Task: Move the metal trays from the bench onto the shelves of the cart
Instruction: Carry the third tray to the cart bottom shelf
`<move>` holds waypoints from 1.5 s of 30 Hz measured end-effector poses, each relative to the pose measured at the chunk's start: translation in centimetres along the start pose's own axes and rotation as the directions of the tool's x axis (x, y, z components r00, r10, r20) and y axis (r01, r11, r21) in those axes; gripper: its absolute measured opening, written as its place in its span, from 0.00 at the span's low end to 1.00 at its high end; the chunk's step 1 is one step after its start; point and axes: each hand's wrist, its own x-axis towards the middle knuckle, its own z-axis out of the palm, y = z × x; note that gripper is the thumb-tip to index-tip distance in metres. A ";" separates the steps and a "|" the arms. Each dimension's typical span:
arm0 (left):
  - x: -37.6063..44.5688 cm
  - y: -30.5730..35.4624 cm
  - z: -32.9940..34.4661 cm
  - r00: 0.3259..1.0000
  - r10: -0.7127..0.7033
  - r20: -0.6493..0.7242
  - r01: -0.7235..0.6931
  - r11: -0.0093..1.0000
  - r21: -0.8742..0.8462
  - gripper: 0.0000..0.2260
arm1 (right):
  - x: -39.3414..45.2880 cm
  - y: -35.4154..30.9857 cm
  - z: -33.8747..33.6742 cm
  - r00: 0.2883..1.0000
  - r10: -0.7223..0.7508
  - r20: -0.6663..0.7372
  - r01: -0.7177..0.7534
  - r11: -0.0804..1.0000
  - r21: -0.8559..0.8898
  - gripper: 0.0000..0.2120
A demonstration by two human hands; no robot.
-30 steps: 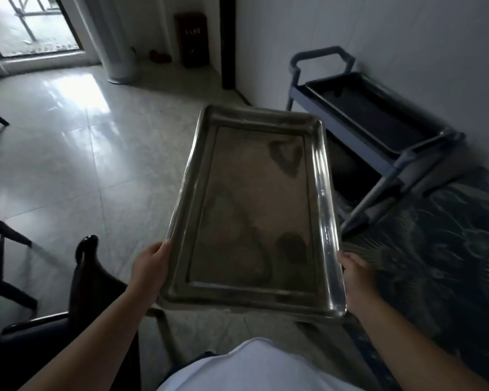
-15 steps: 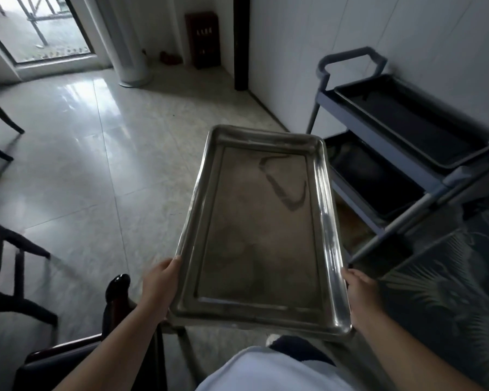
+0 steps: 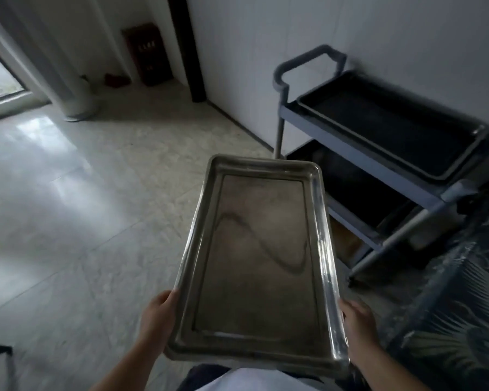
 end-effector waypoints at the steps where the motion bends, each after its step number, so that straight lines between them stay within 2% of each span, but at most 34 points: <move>1: 1.2 0.8 0.1 1.000 0.012 0.029 -0.013 1.000 0.024 0.17 | 0.1 0.0 0.3 0.999 0.029 -0.025 -0.029 0.999 0.020 0.07; 7: 9.5 5.5 1.6 0.977 0.114 0.178 -0.133 0.986 0.098 0.16 | 0.3 1.1 3.6 0.977 0.086 -0.195 -0.064 0.991 0.116 0.05; 10: 14.5 8.1 2.6 0.943 0.153 0.296 -0.206 0.967 0.153 0.17 | 0.5 2.1 6.4 0.941 0.176 -0.289 -0.133 0.978 0.163 0.10; 12: 18.1 10.2 3.2 0.915 0.168 0.367 -0.246 0.953 0.177 0.18 | 0.5 2.4 8.6 0.927 0.237 -0.290 -0.190 0.965 0.182 0.12; 14: 21.6 12.2 3.5 0.880 0.161 0.447 -0.281 0.935 0.217 0.17 | -0.1 1.7 11.0 0.887 0.325 -0.328 -0.231 0.927 0.296 0.11; 17: 25.8 14.3 4.0 0.820 0.186 0.542 -0.368 0.896 0.249 0.16 | -1.1 0.0 13.8 0.807 0.412 -0.423 -0.201 0.865 0.459 0.04; 21: 29.5 16.5 5.0 0.772 0.235 0.590 -0.465 0.842 0.273 0.17 | -1.7 -0.9 16.1 0.816 0.428 -0.388 -0.249 0.867 0.431 0.06; 24: 30.5 17.2 5.8 0.739 0.242 0.628 -0.512 0.808 0.291 0.19 | -2.9 -1.1 17.2 0.802 0.424 -0.422 -0.251 0.879 0.406 0.04; 30: 30.5 16.0 7.0 0.744 0.212 0.634 -0.487 0.821 0.297 0.21 | -3.0 1.0 17.4 0.775 0.454 -0.439 -0.292 0.874 0.388 0.12; 34: 30.7 13.5 7.6 0.773 0.167 0.612 -0.442 0.833 0.332 0.25 | -3.1 3.5 18.0 0.764 0.483 -0.429 -0.341 0.866 0.367 0.07; 37: 31.5 11.4 8.5 0.783 0.153 0.603 -0.431 0.832 0.349 0.26 | -2.6 4.9 18.5 0.763 0.531 -0.369 -0.382 0.830 0.405 0.10; 42: 33.6 8.0 10.8 0.797 0.086 0.598 -0.399 0.819 0.413 0.22 | 0.0 8.0 19.9 0.738 0.606 -0.298 -0.450 0.770 0.452 0.10; 45: 35.0 6.4 13.4 0.806 0.093 0.585 -0.406 0.806 0.431 0.20 | 2.7 10.8 21.4 0.705 0.628 -0.329 -0.429 0.748 0.506 0.09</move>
